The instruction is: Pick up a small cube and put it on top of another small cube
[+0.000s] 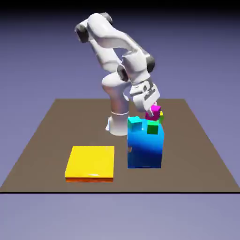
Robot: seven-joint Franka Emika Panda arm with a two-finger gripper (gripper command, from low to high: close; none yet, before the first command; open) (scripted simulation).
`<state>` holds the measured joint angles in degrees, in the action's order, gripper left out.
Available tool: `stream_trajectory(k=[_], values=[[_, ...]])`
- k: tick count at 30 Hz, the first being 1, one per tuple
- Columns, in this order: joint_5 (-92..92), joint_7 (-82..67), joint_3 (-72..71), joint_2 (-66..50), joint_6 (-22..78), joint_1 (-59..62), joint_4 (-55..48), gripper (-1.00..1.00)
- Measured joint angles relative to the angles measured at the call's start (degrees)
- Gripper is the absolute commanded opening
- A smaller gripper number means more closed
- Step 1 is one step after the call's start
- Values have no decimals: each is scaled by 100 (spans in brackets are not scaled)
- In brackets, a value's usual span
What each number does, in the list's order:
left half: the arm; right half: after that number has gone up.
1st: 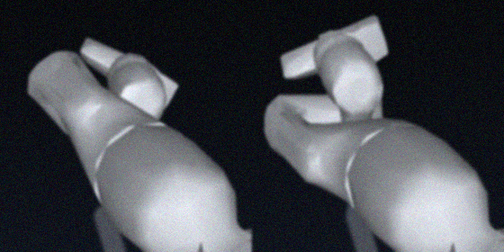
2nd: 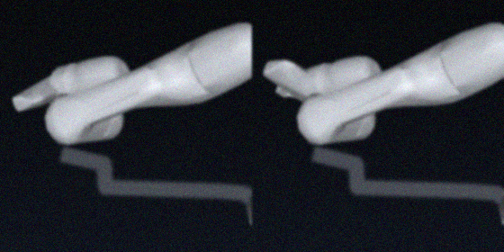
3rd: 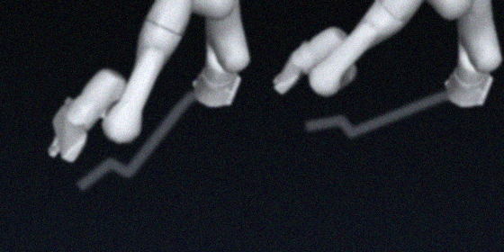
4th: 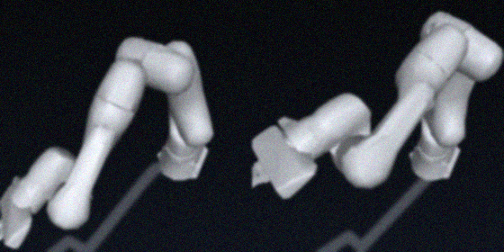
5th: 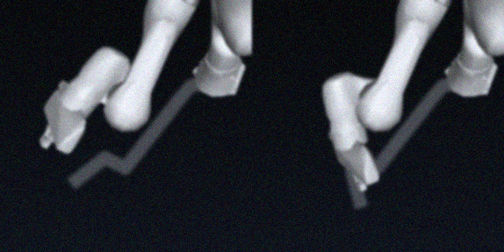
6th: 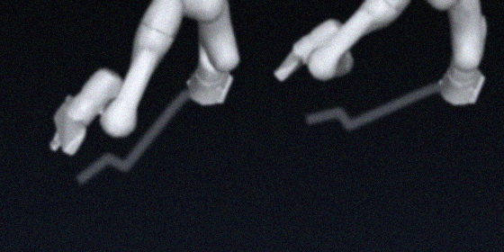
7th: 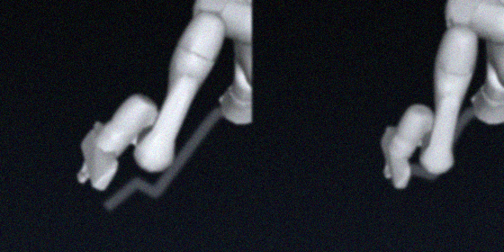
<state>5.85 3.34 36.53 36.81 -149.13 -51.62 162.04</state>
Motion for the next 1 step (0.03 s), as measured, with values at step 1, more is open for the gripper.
stream_trajectory(k=[1], values=[[0,0,0,0,0,0,0,100]])
